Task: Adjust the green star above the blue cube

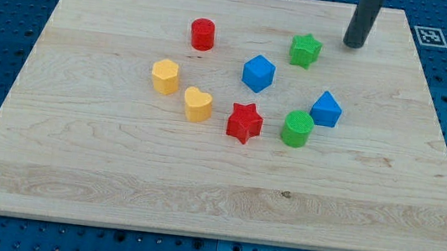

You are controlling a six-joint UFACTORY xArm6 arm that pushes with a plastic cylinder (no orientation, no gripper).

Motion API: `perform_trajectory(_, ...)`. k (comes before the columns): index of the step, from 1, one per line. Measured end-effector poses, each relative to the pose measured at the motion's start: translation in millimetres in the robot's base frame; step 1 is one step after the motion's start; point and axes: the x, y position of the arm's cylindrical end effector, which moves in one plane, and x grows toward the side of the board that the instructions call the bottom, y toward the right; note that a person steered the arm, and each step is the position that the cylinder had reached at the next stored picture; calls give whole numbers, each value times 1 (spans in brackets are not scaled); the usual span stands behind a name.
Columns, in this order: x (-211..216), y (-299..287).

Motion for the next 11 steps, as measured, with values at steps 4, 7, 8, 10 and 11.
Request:
perform_trajectory(4,52,-62)
perform_trajectory(7,48,-65)
perform_trajectory(8,45,-72)
perform_trajectory(10,52,-79)
perform_trajectory(11,73,-30)
